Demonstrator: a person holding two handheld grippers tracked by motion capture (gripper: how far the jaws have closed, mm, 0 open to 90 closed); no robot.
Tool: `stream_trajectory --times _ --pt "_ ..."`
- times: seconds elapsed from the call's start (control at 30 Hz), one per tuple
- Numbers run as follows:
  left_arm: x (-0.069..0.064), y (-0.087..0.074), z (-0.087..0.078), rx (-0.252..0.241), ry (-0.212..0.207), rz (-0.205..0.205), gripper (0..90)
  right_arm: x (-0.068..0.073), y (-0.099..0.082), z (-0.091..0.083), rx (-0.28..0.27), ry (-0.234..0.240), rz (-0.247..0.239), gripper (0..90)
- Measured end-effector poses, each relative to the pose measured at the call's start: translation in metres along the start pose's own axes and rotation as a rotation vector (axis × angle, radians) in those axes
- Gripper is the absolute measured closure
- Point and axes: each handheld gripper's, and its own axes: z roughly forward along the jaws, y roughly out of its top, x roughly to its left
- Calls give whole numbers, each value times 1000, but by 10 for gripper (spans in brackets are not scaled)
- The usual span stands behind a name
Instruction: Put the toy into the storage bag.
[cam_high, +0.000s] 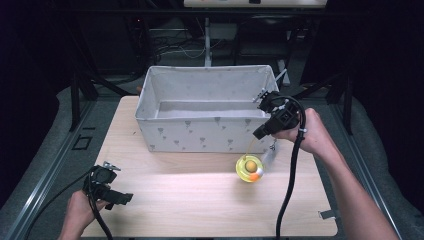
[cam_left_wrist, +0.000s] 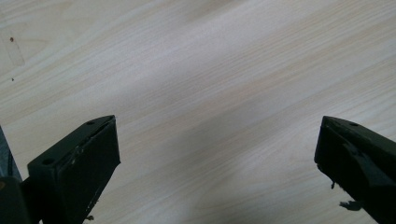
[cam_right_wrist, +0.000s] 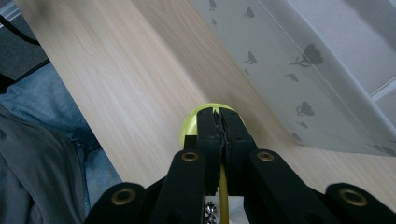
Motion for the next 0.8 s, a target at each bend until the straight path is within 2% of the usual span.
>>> stream_trajectory --times 0.23,0.8 --pt "-2 3 4 15 -5 21 0 3 9 -11 -11 -7 -18 883" --pt "-2 3 5 23 -8 29 0 7 27 -32 -30 0 -46 883"
